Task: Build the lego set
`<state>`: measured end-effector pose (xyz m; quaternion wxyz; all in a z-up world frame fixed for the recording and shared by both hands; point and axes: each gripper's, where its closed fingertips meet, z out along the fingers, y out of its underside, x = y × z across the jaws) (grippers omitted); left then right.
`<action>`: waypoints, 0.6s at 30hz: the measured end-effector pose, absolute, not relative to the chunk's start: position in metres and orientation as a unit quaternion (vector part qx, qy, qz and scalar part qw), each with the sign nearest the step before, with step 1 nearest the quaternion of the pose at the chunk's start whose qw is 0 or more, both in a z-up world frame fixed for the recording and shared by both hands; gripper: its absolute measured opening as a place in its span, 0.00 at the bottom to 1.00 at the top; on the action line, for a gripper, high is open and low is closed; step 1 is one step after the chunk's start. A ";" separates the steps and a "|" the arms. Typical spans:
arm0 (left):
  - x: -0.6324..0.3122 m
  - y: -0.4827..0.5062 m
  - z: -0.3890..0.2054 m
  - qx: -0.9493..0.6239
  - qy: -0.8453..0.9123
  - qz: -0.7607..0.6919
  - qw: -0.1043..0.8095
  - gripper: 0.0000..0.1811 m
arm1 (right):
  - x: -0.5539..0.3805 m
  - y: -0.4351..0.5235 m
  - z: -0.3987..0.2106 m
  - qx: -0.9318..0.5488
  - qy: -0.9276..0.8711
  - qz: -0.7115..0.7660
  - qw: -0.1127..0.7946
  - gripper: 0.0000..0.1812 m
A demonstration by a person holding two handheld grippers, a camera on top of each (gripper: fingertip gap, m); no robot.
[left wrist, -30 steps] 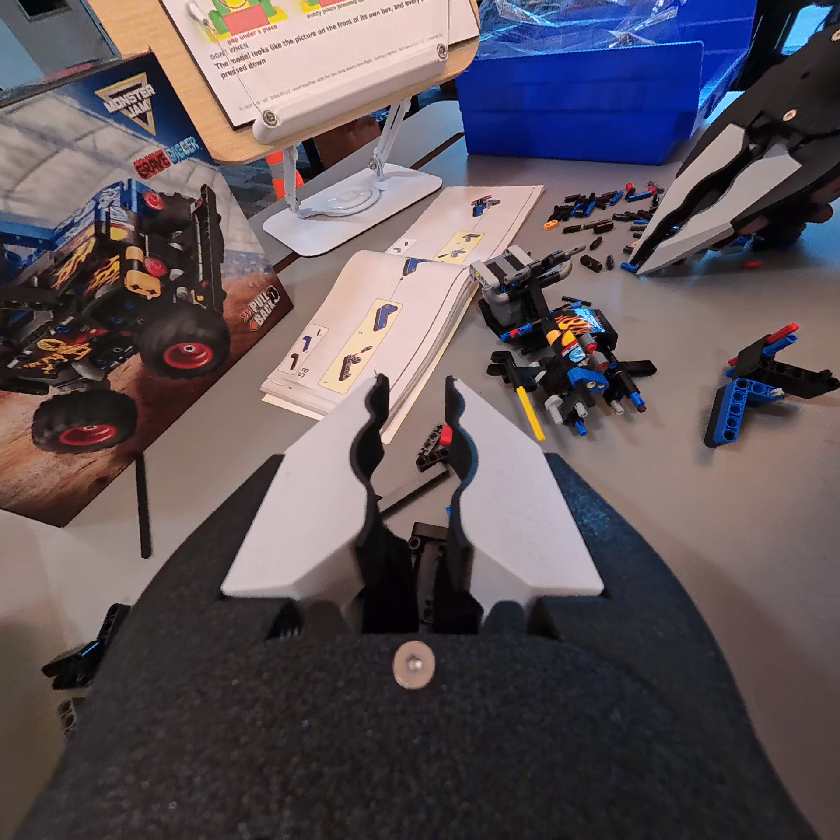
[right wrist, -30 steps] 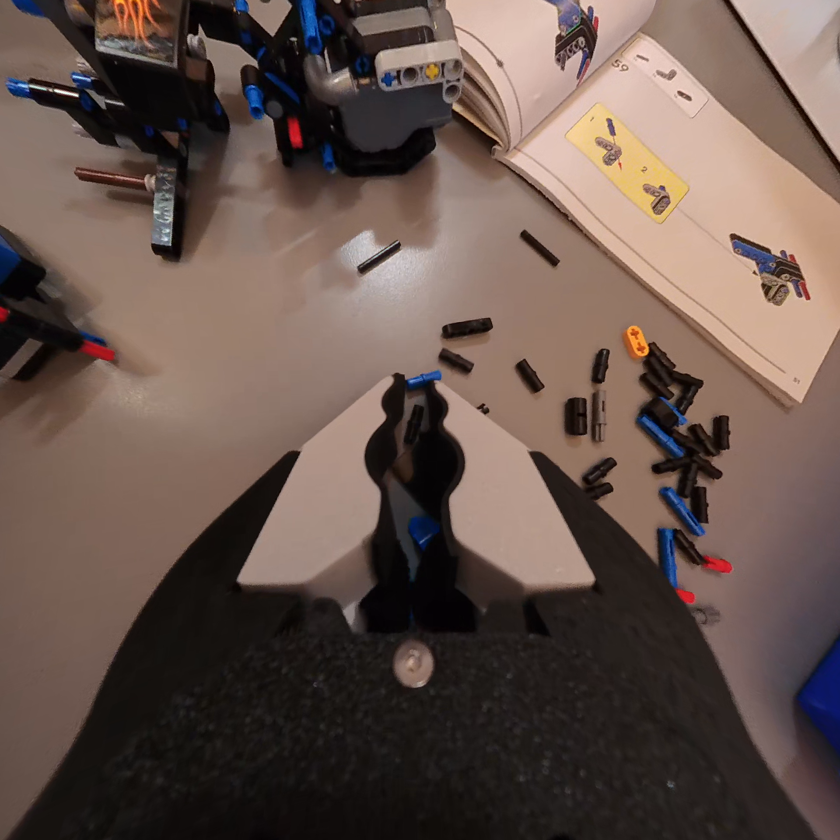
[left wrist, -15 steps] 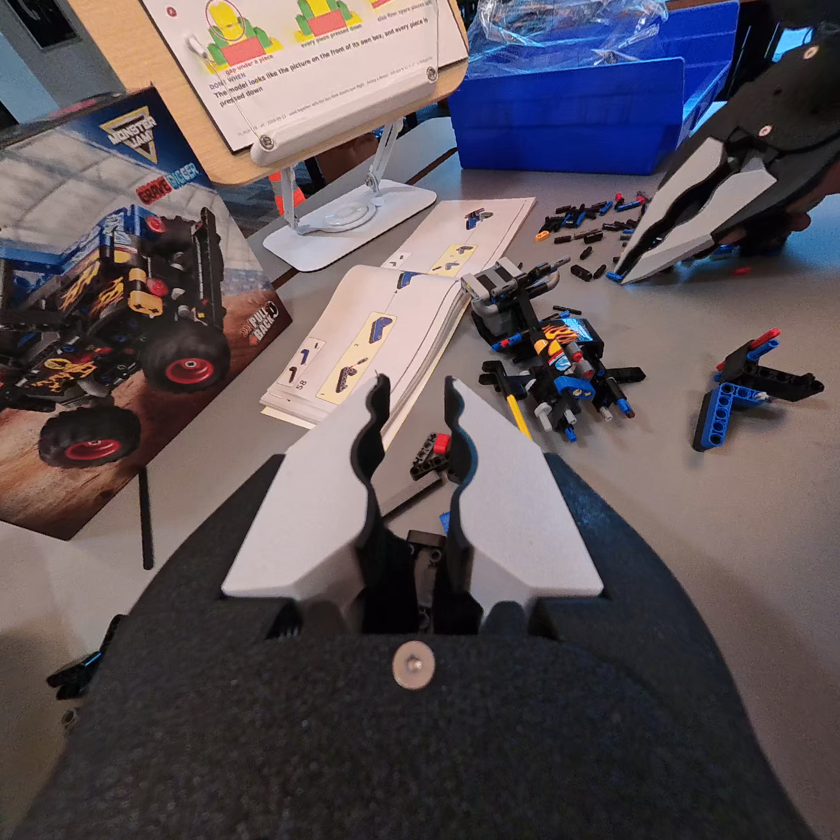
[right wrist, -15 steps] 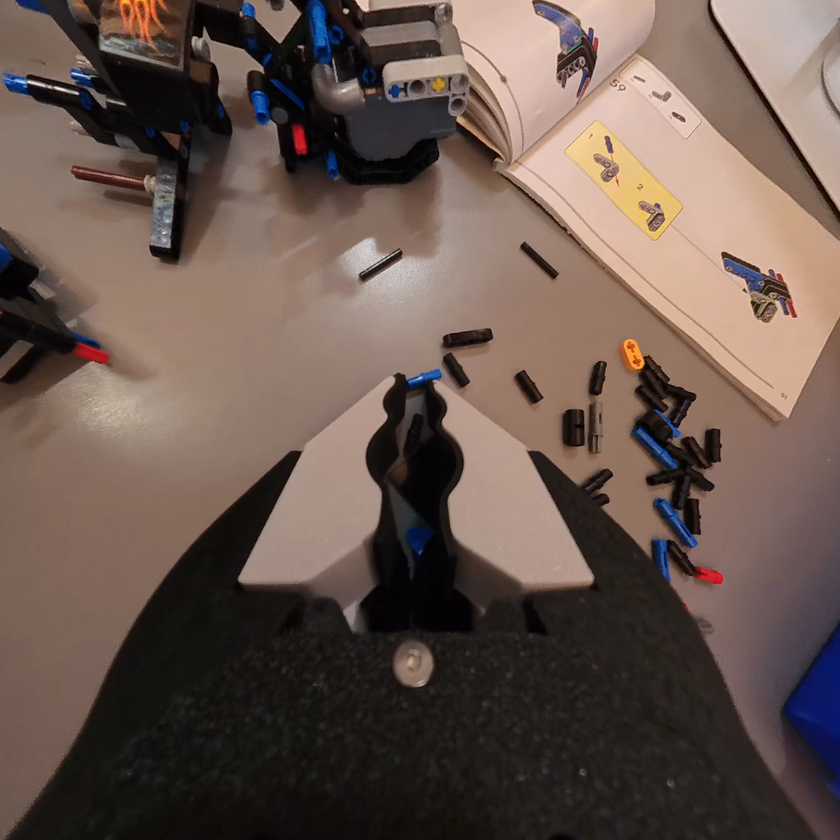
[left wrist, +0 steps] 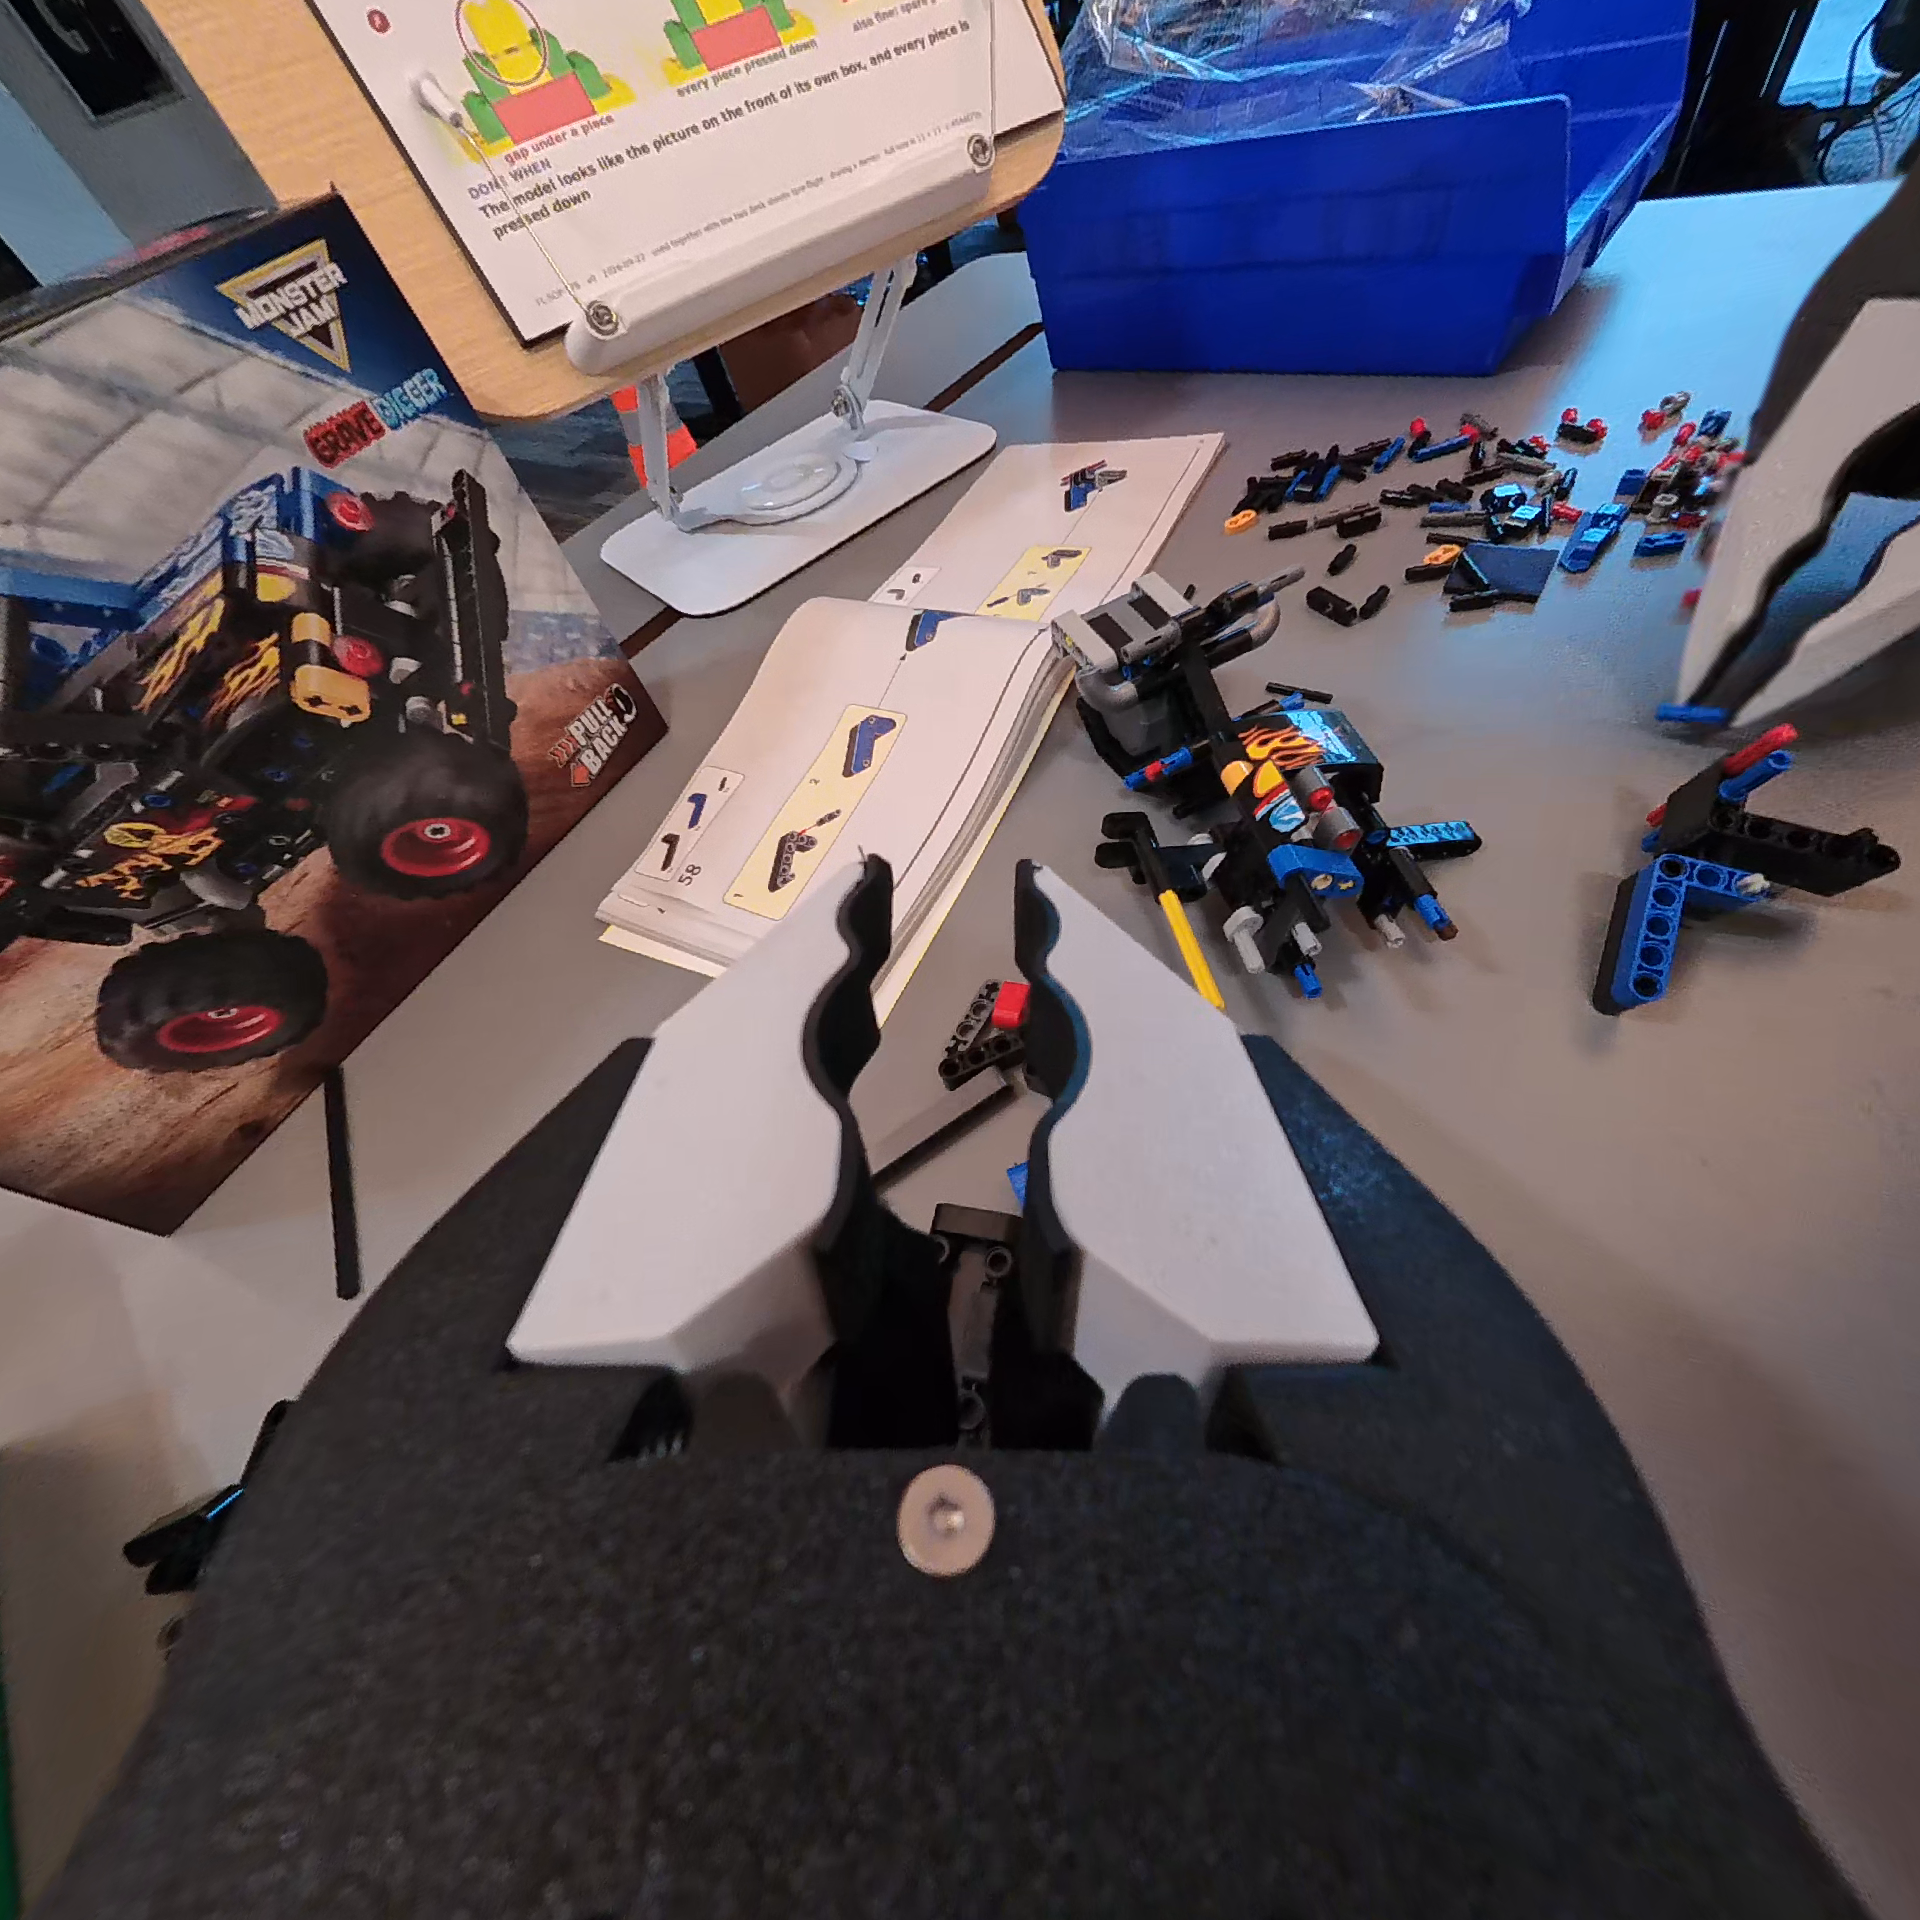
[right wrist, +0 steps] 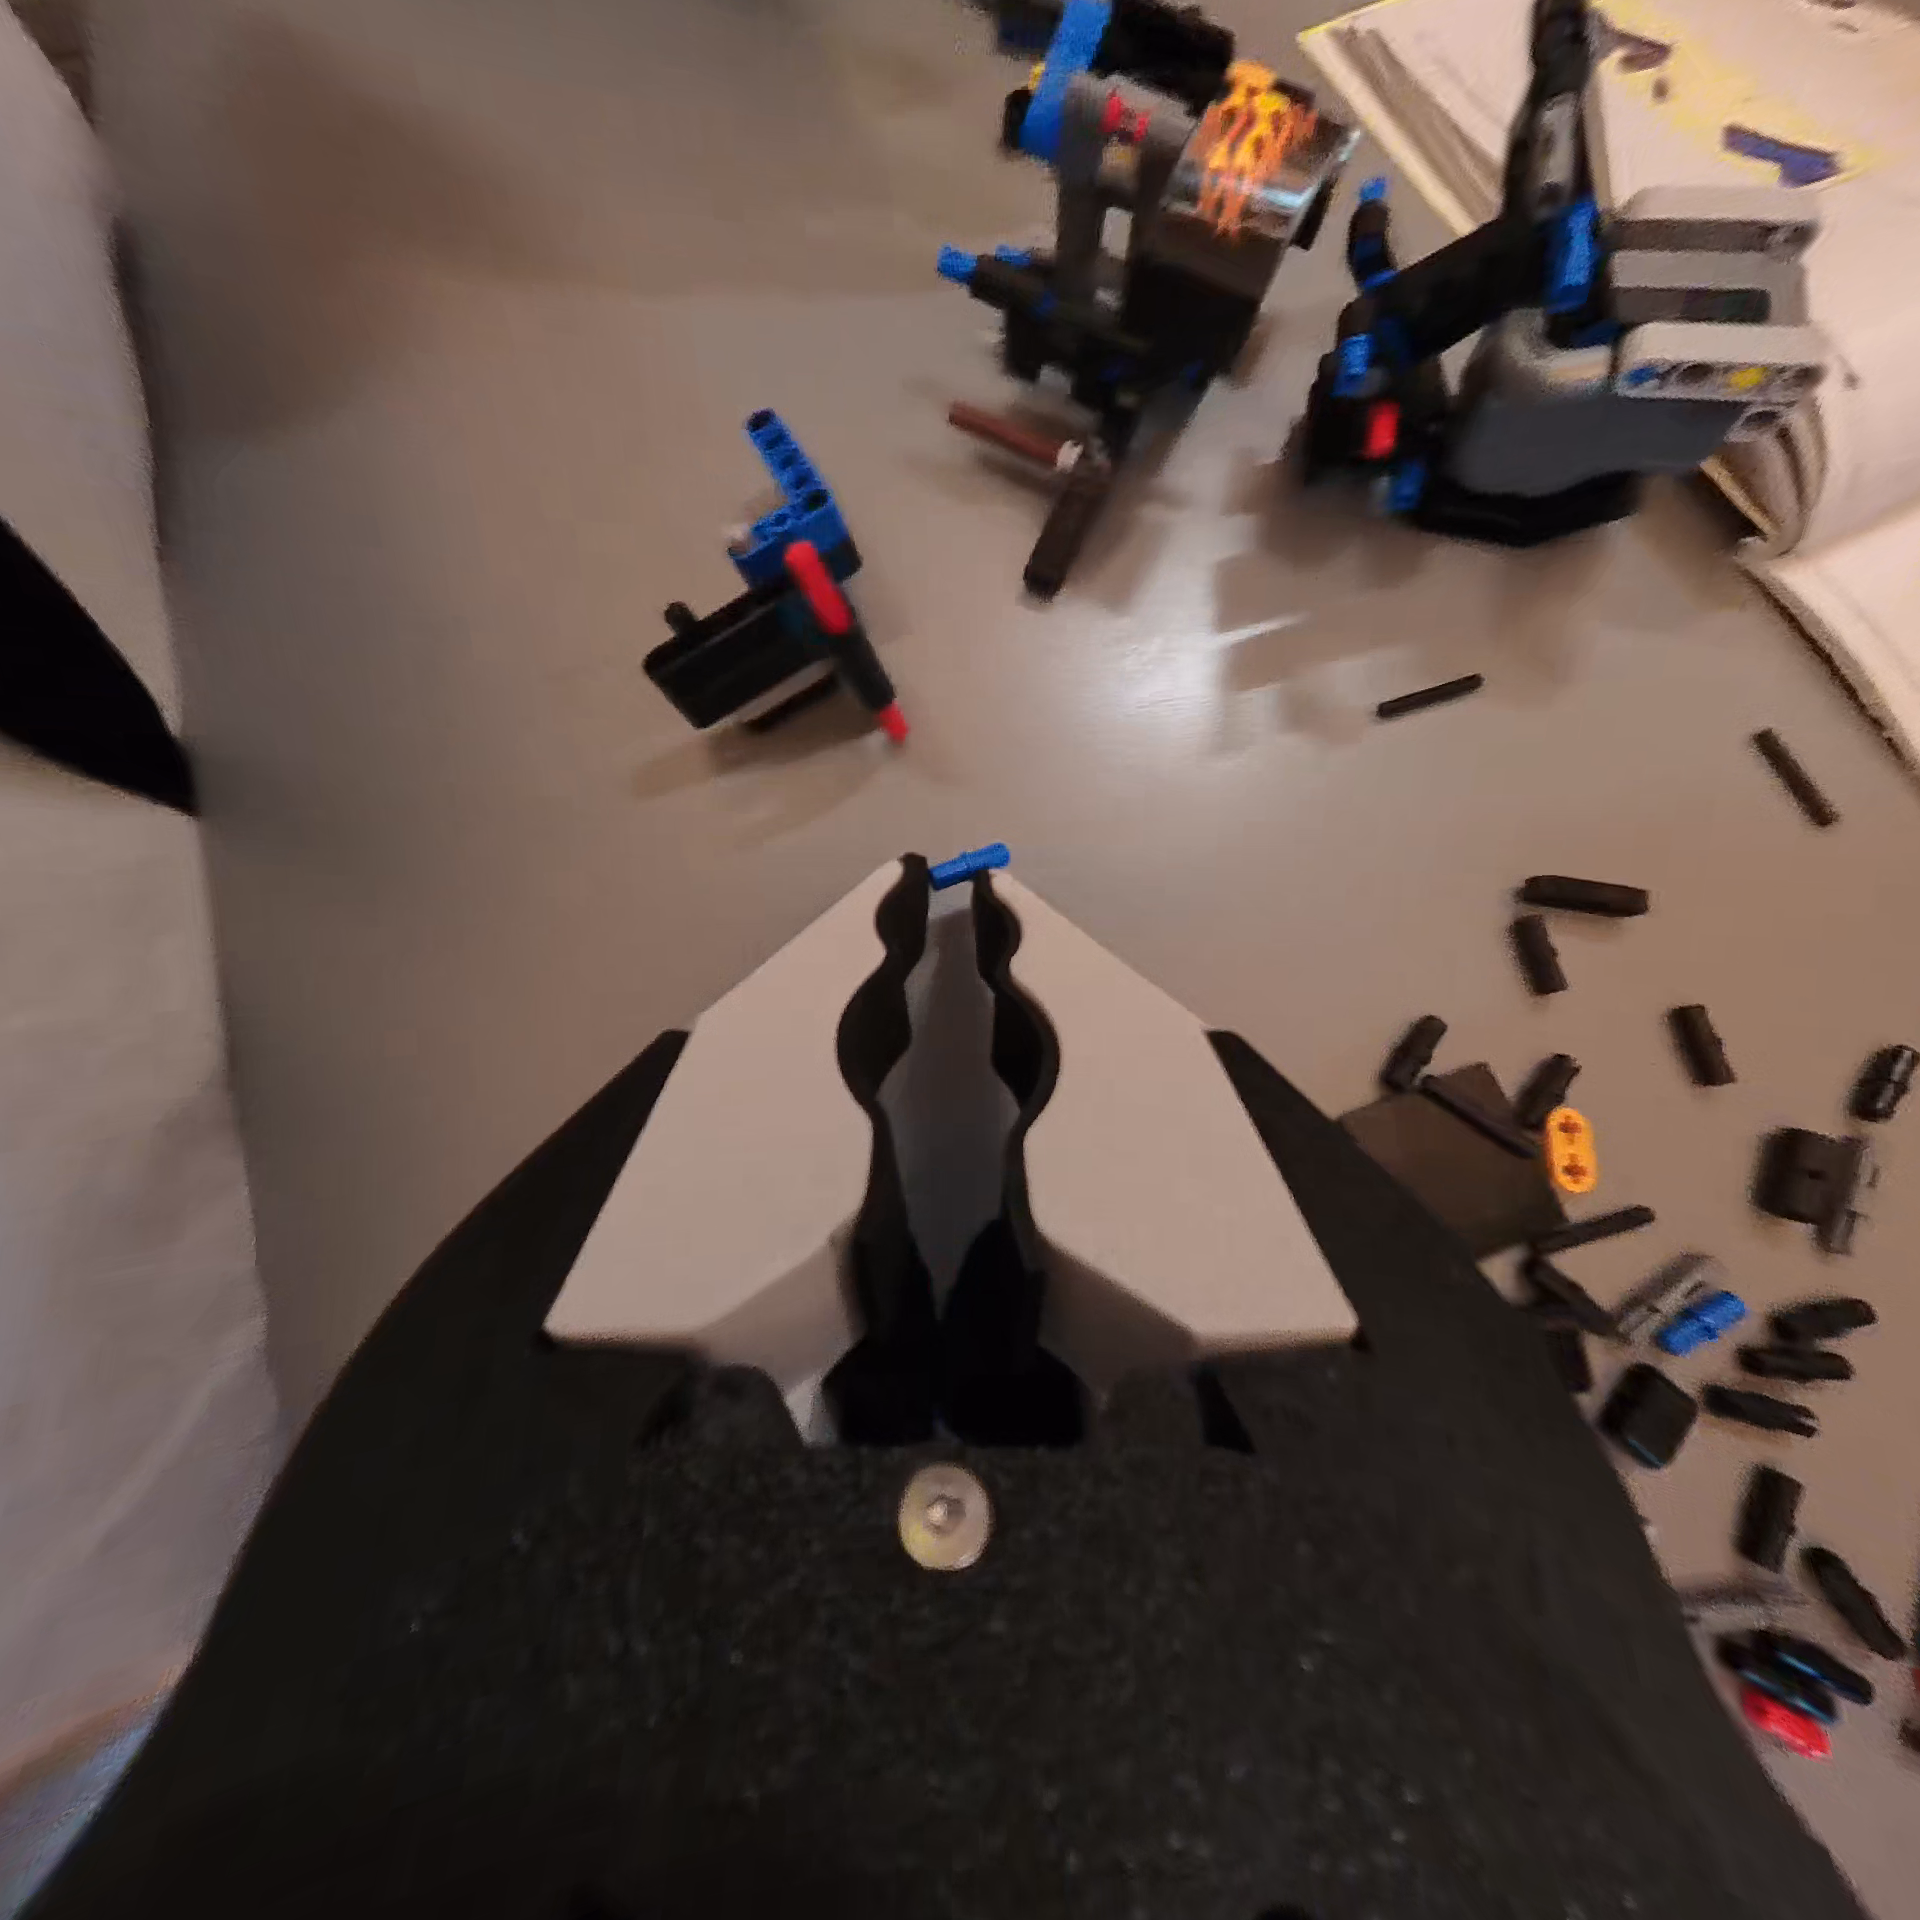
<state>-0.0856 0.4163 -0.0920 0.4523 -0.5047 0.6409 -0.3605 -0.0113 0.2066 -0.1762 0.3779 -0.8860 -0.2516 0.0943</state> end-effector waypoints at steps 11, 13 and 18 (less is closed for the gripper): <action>-0.085 0.416 -0.095 -0.506 0.645 -0.357 0.448 0.12 | -0.020 0.196 -0.186 -0.889 -0.276 0.094 0.352 0.04; -0.085 0.416 -0.096 -0.507 0.646 -0.356 0.446 0.12 | -0.020 0.197 -0.187 -0.889 -0.276 0.094 0.353 0.04; -0.086 0.418 -0.100 -0.516 0.647 -0.353 0.438 0.12 | -0.021 0.198 -0.187 -0.889 -0.273 0.096 0.354 0.04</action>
